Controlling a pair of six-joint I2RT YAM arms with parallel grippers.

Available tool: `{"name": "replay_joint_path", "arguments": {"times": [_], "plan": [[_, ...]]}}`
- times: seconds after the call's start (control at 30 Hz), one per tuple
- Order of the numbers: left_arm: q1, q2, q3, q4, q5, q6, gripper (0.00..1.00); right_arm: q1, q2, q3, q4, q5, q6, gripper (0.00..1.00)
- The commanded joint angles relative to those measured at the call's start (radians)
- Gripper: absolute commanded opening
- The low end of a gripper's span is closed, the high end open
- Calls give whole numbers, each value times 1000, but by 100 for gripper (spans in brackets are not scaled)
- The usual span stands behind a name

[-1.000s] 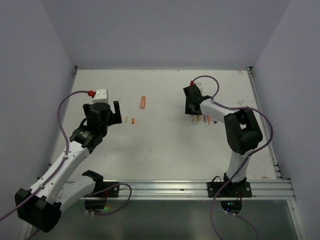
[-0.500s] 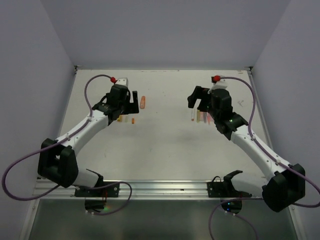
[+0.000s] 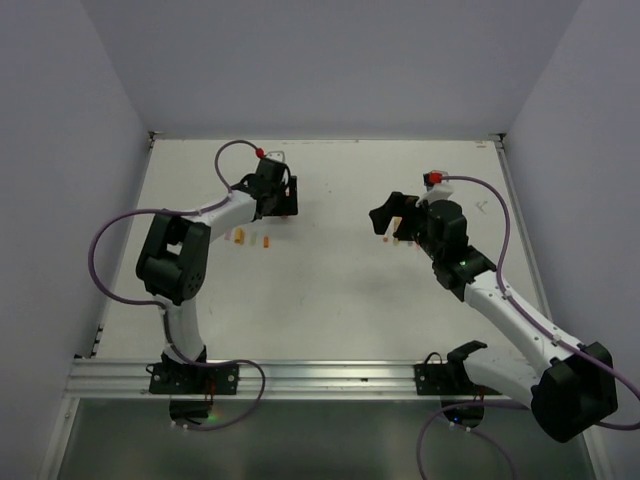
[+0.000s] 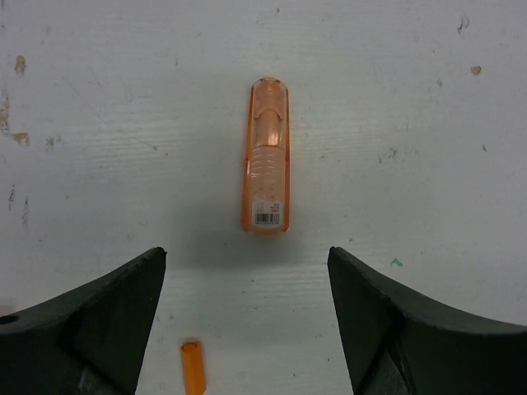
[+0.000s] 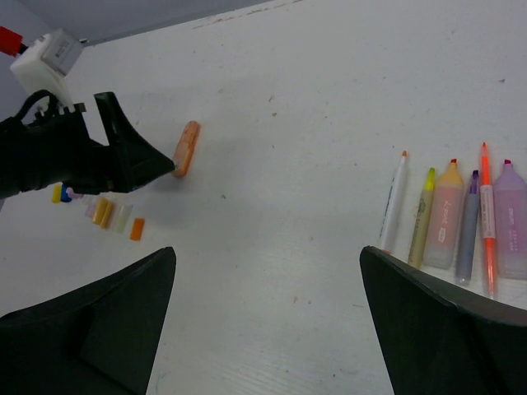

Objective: Open the pen caps

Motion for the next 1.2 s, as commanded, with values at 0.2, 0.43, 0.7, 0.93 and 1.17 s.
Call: {"name": "replay_joint_path", "arguments": {"times": [0.2,0.43,0.7,0.93,1.17], "plan": [[0,110,79,124,13,71,72,-1,-2,-15,87,-44,22,98],[0,179,99,170,33,111,60,-2,13,-13,89,-45,17,99],[-2,205,103,165,65,116,40,-1,12,-15,84,-30,10,98],[-40,81,-36,217,79,151,27,-1,15,-3,68,-42,13,99],[-155,-131,-264,340,46,235,23,-1,67,30,63,-154,29,98]]}}
